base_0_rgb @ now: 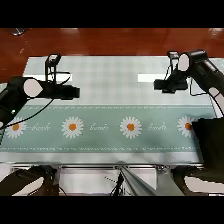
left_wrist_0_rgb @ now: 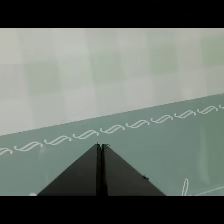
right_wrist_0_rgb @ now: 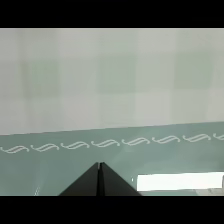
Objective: Fold the shirts.
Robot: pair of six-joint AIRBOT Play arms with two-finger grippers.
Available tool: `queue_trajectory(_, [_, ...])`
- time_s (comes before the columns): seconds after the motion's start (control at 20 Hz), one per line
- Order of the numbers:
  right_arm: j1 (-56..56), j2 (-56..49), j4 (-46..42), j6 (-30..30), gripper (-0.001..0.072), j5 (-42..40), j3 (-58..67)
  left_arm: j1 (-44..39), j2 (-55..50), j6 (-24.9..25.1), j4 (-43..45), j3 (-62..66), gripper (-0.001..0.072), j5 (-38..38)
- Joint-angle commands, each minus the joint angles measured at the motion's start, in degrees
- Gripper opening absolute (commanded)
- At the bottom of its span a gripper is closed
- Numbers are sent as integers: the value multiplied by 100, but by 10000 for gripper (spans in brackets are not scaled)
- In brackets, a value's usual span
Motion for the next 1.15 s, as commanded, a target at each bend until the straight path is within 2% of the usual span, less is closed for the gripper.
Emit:
queue_trajectory(0.0, [-79,-61,-140,273,25,107,-26,59,-76,-90,-11,-81,28,315])
queue_trajectory(0.1, [-74,35,-37,120,23,13,-334,55,-79,-90,-15,-81,28,186])
queue_trajectory(0.3, [-96,516,-9,153,23,-1012,-1405,55,-79,-90,-13,-81,28,122])
queue_trajectory(1.1, [-92,531,-72,146,24,-986,-1515,55,-79,-90,-13,-81,28,160])
